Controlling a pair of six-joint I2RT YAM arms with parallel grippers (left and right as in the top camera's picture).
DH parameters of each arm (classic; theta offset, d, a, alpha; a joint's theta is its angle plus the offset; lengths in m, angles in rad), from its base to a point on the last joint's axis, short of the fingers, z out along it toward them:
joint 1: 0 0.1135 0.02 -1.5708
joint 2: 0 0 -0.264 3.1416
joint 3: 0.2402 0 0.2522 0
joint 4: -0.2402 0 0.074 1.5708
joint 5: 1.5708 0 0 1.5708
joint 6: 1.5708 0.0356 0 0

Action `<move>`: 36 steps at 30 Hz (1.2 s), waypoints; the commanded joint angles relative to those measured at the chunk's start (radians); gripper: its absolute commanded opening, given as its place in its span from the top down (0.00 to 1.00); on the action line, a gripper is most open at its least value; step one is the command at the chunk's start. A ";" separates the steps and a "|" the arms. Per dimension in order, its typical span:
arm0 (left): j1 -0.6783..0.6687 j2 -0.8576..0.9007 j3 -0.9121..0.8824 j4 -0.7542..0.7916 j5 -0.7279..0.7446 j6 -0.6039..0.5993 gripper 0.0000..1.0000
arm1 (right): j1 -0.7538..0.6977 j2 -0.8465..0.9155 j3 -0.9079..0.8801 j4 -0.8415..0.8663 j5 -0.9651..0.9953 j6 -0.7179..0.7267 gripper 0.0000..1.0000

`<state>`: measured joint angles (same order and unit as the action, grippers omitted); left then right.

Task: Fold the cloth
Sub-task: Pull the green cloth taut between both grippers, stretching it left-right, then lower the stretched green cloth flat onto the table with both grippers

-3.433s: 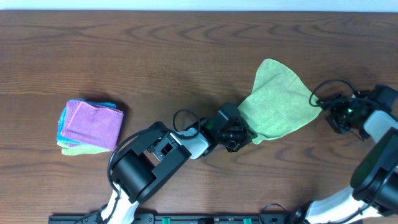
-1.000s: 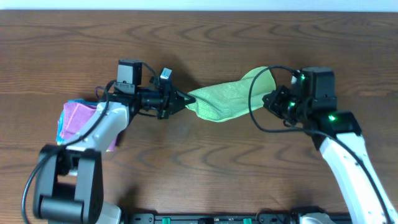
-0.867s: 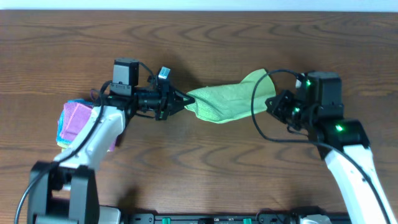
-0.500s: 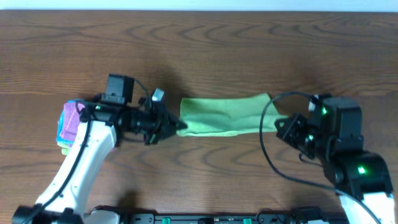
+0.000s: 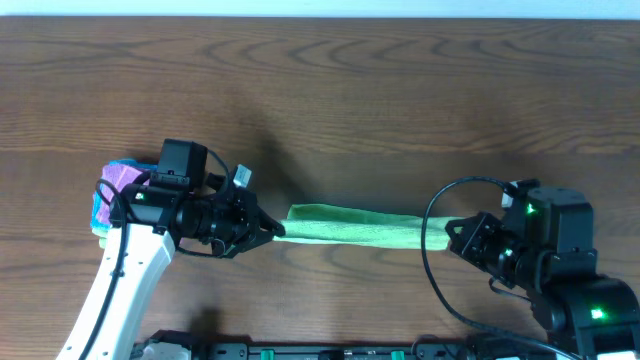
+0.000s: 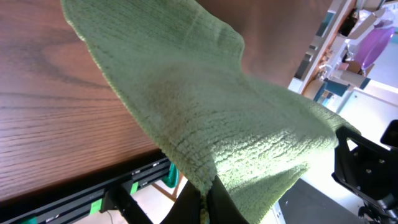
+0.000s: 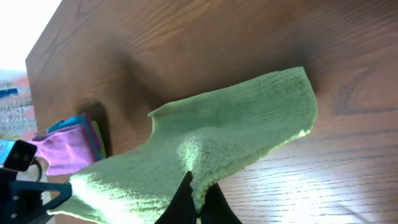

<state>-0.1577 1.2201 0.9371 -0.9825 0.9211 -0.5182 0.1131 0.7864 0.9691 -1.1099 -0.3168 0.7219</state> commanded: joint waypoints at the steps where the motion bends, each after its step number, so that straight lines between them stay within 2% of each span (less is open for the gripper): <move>1: 0.006 -0.006 0.003 -0.018 -0.037 0.024 0.94 | 0.006 -0.005 -0.004 -0.005 -0.025 -0.020 0.99; 8: -0.019 -0.036 0.022 -0.096 -0.039 0.023 0.94 | 0.008 -0.031 0.045 -0.072 -0.084 0.003 0.99; 19: -0.109 -0.139 0.059 -0.148 -0.076 -0.114 0.94 | 0.019 -0.052 0.209 -0.254 -0.072 0.011 0.98; 25: -0.144 -0.146 0.097 -0.174 -0.091 -0.141 0.94 | 0.019 -0.052 0.257 -0.323 -0.073 0.015 0.99; 36: -0.146 -0.146 0.197 -0.246 -0.128 -0.171 0.94 | 0.019 -0.051 0.333 -0.377 -0.064 0.025 0.99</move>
<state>-0.2996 1.0805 1.1011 -1.2148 0.8291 -0.6777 0.1238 0.7368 1.2846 -1.4811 -0.3889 0.7322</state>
